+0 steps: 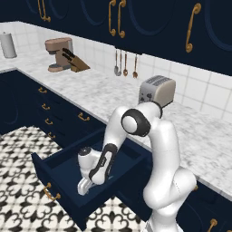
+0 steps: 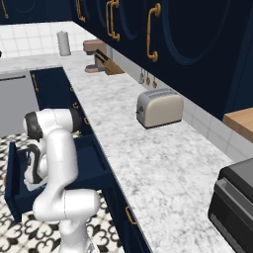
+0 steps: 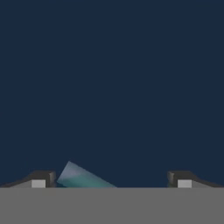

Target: Take a straw from the drawer in front and place it inside the glass cup on the dining counter.

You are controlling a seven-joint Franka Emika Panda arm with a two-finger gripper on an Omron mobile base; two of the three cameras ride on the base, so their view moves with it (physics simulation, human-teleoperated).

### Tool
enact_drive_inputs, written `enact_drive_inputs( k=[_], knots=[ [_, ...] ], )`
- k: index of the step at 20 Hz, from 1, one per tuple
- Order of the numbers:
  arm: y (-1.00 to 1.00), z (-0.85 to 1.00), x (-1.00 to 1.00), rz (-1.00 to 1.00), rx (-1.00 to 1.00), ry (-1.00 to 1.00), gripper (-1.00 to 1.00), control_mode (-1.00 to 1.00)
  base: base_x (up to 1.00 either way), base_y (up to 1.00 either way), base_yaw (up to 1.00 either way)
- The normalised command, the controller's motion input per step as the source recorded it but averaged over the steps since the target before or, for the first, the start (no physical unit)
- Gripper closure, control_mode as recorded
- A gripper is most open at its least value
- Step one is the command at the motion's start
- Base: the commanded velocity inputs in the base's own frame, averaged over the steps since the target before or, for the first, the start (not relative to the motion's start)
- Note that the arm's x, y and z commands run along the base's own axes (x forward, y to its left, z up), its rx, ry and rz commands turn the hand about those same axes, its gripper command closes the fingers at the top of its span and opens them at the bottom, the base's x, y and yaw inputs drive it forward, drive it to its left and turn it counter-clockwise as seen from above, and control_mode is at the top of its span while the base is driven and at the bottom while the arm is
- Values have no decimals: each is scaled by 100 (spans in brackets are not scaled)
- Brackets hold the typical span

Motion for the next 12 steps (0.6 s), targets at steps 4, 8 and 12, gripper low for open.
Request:
enact_drive_inputs(
  k=[4, 8, 12],
  knots=[
    [0, -11, 36, 5, 0, -3, -100, -100, 0, 0, 0],
    [0, -16, 46, 1, 0, 0, -100, -100, 0, 0, 0],
    [0, -11, 63, 0, 0, 6, -100, -100, 0, 0, 0]
  ],
)
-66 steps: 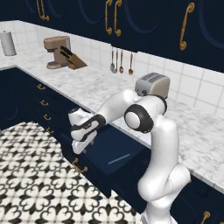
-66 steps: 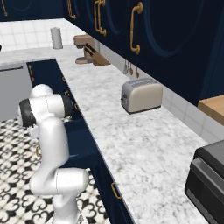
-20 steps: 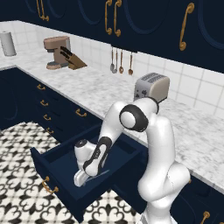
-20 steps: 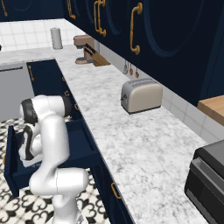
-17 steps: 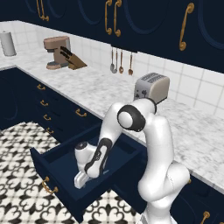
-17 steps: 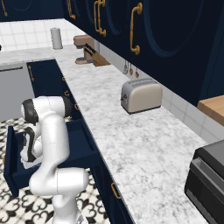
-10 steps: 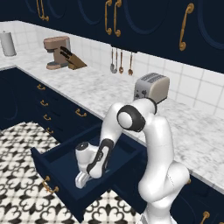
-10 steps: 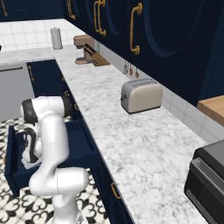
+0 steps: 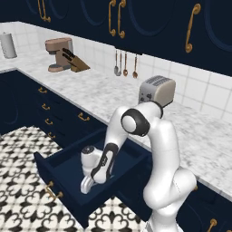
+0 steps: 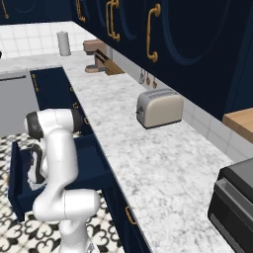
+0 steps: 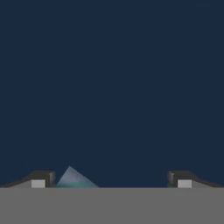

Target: Take a straw from the drawer in front and place it inside the glass cup on the dining counter.

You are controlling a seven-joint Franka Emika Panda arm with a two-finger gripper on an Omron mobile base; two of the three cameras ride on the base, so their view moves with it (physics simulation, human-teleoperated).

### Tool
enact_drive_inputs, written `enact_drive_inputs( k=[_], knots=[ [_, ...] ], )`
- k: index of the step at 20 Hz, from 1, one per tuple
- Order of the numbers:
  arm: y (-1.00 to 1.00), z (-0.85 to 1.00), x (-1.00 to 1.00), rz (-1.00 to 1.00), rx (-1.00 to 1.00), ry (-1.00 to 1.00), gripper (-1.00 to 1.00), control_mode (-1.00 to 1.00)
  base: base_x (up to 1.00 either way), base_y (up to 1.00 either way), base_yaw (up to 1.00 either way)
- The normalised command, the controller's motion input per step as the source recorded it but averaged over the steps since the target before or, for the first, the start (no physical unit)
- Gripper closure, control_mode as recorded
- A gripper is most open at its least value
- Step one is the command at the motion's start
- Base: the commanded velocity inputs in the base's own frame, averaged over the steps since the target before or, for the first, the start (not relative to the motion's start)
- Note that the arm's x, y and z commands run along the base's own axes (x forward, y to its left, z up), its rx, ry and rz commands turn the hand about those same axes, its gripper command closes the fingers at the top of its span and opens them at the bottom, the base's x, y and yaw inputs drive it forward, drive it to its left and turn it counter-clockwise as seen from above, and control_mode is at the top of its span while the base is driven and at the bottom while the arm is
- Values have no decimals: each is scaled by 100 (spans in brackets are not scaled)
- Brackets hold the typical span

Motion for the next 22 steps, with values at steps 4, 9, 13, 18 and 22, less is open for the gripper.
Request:
enact_drive_inputs(
  k=[4, 9, 13, 18, 22],
  knots=[
    [0, -4, 59, 0, 0, 6, -100, -100, 0, 0, 0],
    [0, -32, 30, 0, 0, 6, 100, -100, 0, 0, 0],
    [0, -35, 11, 0, 0, 1, 100, -100, 0, 0, 0],
    [6, -13, 0, 0, 0, -1, 100, -100, 0, 0, 0],
    [24, 21, 0, 1, 0, -18, 100, -100, 0, 0, 0]
  ],
)
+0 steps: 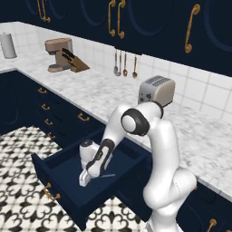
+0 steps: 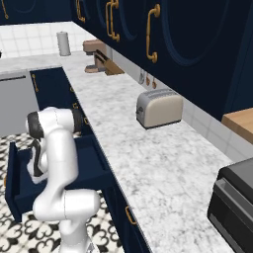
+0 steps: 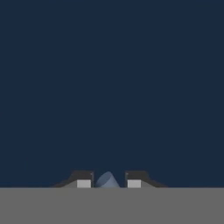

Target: Take a straw from the drawer in front and place it inside the glass cup on the dining counter.

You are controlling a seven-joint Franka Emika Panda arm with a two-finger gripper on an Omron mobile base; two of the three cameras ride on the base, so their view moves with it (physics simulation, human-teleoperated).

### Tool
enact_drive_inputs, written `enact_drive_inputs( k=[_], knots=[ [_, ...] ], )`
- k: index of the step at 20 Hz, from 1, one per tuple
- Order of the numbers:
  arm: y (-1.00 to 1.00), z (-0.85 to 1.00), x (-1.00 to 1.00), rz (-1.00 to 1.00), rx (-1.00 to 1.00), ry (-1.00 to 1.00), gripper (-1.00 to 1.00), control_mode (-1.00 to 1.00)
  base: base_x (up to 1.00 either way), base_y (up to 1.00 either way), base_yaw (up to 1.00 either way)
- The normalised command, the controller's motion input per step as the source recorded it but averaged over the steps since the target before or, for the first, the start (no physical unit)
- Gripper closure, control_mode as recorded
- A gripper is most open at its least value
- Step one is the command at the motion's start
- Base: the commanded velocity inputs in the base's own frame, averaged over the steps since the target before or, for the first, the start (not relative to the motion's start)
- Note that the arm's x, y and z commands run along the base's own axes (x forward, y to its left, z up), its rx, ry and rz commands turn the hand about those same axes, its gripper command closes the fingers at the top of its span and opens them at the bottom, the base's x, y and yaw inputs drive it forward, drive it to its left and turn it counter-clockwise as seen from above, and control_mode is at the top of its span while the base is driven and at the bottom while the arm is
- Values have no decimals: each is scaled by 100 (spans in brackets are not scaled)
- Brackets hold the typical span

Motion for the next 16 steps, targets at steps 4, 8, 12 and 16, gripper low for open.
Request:
enact_drive_inputs(
  k=[4, 8, 12, 16],
  knots=[
    [34, 52, 3, 5, 0, -24, 100, -100, 0, 0, 0],
    [43, 67, 30, 8, 0, -15, 100, -100, 0, 0, 0],
    [54, 93, 66, 10, 4, -9, 100, -100, 0, 0, 0],
    [36, 100, 49, 6, 10, -13, 100, -100, 0, 0, 0]
  ],
)
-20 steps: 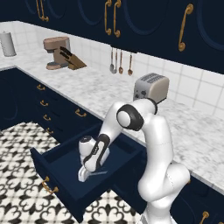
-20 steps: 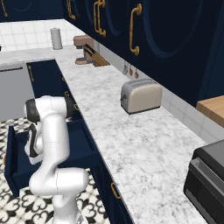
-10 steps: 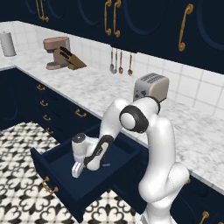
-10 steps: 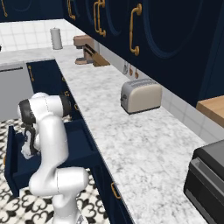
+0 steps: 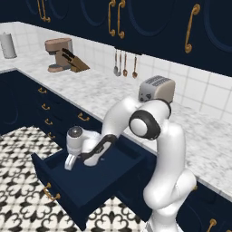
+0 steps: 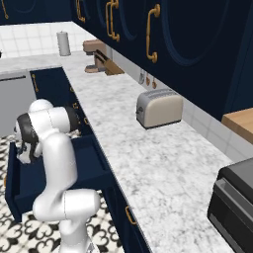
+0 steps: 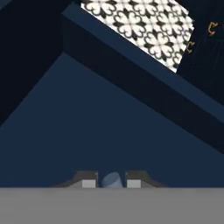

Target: Take a straw from the drawer in front and place it inside the glass cup on the dining counter.

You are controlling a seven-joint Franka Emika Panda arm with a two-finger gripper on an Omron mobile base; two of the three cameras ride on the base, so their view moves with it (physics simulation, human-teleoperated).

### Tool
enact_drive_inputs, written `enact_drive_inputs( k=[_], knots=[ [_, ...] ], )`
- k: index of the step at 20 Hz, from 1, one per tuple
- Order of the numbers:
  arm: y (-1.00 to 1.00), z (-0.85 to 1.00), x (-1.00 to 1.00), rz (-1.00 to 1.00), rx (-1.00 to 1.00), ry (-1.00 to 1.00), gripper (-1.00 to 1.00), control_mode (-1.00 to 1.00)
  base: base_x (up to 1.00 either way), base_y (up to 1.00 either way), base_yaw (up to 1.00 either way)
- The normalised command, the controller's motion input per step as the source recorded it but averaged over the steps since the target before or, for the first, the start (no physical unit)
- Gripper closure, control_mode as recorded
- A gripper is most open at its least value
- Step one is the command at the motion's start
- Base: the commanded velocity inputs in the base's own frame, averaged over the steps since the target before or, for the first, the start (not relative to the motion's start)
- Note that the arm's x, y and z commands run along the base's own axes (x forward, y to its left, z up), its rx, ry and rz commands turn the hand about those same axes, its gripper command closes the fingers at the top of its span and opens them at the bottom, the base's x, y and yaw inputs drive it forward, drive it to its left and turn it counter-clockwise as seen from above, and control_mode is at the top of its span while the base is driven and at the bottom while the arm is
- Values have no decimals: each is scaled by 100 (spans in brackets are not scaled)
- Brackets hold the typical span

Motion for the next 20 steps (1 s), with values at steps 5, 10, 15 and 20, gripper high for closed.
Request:
enact_drive_inputs(
  k=[5, 10, 15, 20],
  knots=[
    [17, 100, 8, 1, 5, -25, 100, -100, 0, 0, 0],
    [-4, 100, -7, -5, 0, -28, 100, -100, 0, 0, 0],
    [-24, 100, -7, -19, 5, -15, 100, -100, 0, 0, 0],
    [-39, 100, 0, -21, 9, -14, 100, -100, 0, 0, 0]
  ],
)
